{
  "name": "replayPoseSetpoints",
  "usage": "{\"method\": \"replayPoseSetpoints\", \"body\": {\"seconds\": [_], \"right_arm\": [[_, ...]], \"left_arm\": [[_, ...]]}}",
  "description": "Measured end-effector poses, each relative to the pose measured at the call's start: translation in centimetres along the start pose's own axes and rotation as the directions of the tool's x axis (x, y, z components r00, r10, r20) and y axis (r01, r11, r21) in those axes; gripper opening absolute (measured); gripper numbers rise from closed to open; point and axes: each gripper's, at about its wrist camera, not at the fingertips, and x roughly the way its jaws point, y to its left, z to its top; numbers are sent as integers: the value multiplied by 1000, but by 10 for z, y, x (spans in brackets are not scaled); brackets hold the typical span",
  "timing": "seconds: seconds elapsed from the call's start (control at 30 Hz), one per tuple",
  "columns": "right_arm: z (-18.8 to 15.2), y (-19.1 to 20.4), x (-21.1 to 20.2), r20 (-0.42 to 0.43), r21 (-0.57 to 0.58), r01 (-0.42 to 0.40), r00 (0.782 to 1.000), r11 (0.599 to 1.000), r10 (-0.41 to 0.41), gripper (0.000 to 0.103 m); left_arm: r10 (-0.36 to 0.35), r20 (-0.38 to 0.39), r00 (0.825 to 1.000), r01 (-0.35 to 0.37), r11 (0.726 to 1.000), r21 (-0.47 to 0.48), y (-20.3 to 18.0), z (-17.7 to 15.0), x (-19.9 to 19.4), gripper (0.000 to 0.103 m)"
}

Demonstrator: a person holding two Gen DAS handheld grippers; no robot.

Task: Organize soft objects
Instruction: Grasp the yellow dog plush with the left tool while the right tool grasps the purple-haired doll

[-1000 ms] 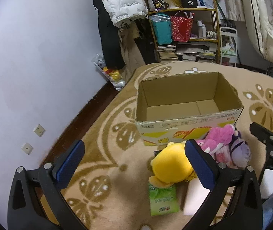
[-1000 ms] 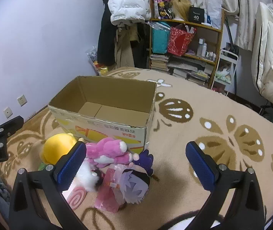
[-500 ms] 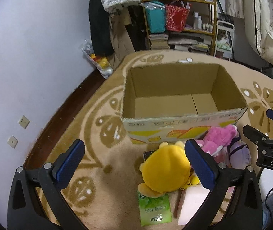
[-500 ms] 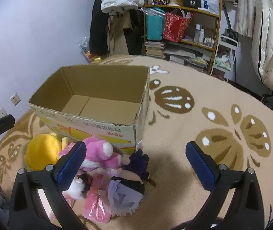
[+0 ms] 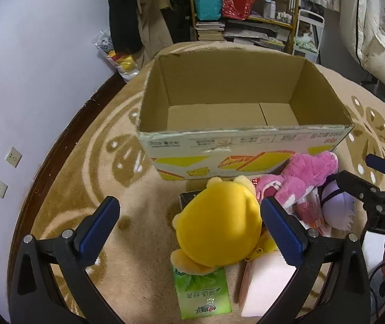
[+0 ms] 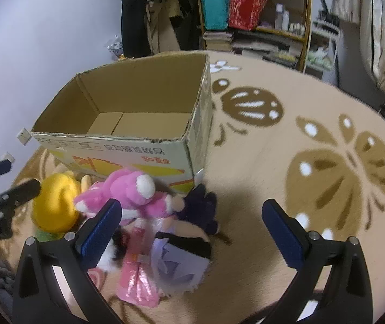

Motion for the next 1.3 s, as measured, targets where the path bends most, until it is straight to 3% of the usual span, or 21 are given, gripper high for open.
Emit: {"method": "replayPoseSetpoints", "body": {"seconds": [0.17, 0.63, 0.9, 1.1, 1.2, 1.3], "right_arm": [[-3, -6, 10, -35, 34, -26, 999, 999, 27, 103], [-14, -14, 41, -167, 80, -42, 985, 996, 55, 79], [-16, -19, 48, -206, 119, -83, 973, 989, 107, 63], [-18, -20, 55, -241, 127, -88, 963, 988, 117, 61], [-19, -16, 58, -241, 95, -78, 965, 992, 98, 57], [-17, -12, 58, -233, 79, -68, 969, 995, 85, 56]], "left_arm": [[-6, -45, 999, 7, 1000, 21, -5, -2, 18, 103], [-57, -117, 991, 65, 996, 62, -22, -4, 43, 103], [-8, -128, 992, 20, 996, 90, -30, -8, 54, 103], [-34, -155, 987, 46, 996, 70, -30, -11, 58, 103], [-27, -179, 983, 36, 998, 50, -26, -13, 64, 99], [-51, -196, 979, 57, 998, 26, -19, -13, 70, 88]]}}
